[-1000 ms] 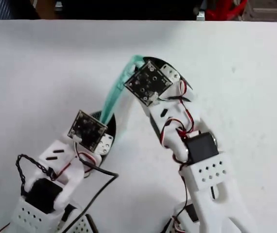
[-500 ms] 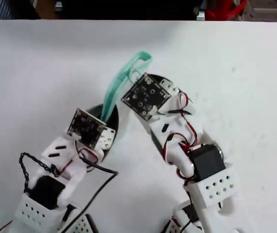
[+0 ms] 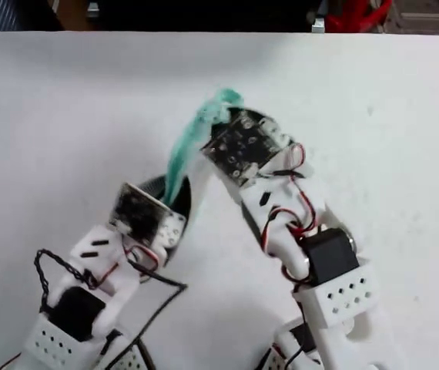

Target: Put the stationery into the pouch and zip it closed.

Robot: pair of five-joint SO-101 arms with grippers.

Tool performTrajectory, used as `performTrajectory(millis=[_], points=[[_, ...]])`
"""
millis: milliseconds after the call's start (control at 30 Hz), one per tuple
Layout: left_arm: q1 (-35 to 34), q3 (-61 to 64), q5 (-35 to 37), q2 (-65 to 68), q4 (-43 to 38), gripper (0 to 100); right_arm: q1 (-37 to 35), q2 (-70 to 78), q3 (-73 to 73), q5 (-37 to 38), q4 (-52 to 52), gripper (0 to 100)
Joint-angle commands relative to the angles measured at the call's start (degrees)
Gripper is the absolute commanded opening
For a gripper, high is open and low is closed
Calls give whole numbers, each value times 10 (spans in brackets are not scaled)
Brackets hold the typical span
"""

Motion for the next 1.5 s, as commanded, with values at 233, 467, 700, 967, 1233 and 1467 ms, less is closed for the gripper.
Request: performTrajectory(millis=[233,467,700,967,1233,1467], points=[[15,4,-19,-15,67,22,98,79,-25,51,-46,18],[-15,26,-18,-182,129,22,151,142,-26,52,-66,18],[-15,40,-18,-234,142,22,193,182,-25,82,-92,18],[-15,39,-19,-234,145,22,225,224,-26,83,-124,18],[-15,39,-20,-234,142,22,222,184,-33,16,-92,57],[-15,41,-22,-234,140,23,196,2,-97,-57,145,399]])
